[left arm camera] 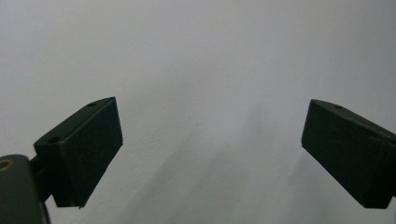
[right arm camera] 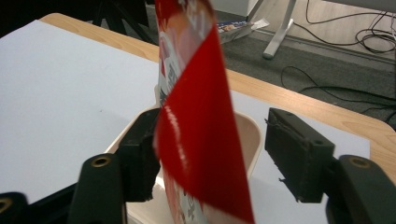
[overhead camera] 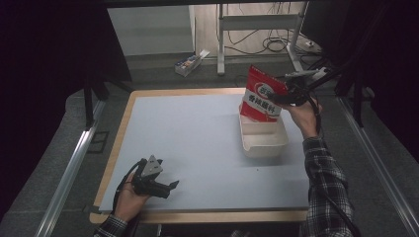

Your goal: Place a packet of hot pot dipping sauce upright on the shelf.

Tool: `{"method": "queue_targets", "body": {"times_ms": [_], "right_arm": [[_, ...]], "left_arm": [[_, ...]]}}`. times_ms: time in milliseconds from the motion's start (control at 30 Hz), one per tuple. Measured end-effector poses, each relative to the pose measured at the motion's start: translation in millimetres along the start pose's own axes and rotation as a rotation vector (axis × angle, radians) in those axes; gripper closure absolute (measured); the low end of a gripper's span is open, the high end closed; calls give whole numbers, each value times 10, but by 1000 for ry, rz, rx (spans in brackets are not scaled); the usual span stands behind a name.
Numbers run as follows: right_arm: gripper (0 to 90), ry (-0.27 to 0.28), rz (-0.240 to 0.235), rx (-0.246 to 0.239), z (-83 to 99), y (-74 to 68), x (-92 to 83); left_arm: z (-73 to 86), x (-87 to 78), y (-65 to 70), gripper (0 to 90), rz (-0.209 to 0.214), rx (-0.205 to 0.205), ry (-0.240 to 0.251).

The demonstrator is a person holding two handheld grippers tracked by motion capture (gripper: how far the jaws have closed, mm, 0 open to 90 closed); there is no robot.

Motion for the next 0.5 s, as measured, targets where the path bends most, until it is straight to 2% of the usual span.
{"method": "queue_targets", "body": {"times_ms": [500], "right_arm": [[236,-10,-30,-15,77,-89,-85]], "left_arm": [[-13,-10,21,45,24,-7,10]]}}
Point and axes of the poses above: each handheld gripper's, and its own axes: x roughly forward along the jaws, z roughly out of its underside, y roughly to its right, the point moved 8 cm from there along x, roughly forward along the jaws, and after that the axes turned 9 degrees about -z, right-handed, at the moved point
